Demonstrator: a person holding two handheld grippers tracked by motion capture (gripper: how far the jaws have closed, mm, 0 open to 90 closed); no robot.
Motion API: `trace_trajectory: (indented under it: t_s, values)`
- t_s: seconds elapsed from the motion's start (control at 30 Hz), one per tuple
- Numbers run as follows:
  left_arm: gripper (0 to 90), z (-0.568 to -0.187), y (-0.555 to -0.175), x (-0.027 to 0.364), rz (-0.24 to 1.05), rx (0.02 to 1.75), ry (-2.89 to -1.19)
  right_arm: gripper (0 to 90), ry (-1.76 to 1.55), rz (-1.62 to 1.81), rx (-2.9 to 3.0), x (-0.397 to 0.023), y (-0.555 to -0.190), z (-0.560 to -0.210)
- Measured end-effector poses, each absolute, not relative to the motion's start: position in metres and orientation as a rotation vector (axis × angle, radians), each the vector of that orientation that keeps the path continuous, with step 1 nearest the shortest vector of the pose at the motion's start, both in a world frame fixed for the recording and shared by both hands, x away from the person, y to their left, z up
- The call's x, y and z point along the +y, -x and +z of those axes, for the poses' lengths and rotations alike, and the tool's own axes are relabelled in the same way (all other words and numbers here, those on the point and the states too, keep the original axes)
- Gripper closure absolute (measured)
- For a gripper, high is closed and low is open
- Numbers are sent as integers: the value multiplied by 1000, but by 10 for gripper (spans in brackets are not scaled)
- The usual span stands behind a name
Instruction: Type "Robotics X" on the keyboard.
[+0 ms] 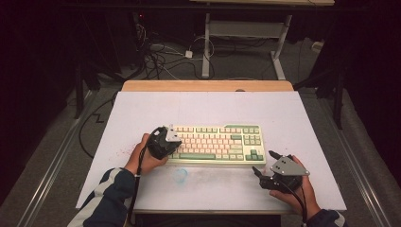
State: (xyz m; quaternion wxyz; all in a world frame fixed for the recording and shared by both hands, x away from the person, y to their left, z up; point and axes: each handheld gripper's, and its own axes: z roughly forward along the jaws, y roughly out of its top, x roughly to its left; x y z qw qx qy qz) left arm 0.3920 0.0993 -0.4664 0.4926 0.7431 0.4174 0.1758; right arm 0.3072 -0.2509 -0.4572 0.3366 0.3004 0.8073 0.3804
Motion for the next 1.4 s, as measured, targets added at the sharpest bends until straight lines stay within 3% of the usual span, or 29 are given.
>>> trace_trajectory:
  t_s: [0.57,0.9,1.03,1.23,1.4]
  values:
    - [871,-459,-389,104,438,997,-1768,235,-797,995,2104,-252,-307,-457]
    - [801,-453,-381,116,459,990,-1697,235,-791,993,2103,-252,-306,-456]
    - [732,-452,-378,120,475,977,-1685,235,-791,993,2104,-252,-306,-456]
    - [555,-453,-372,124,512,960,-1648,235,-796,995,2100,-253,-306,-456]
    - [352,-457,-367,128,561,959,-1619,234,-796,994,2098,-254,-307,-456]
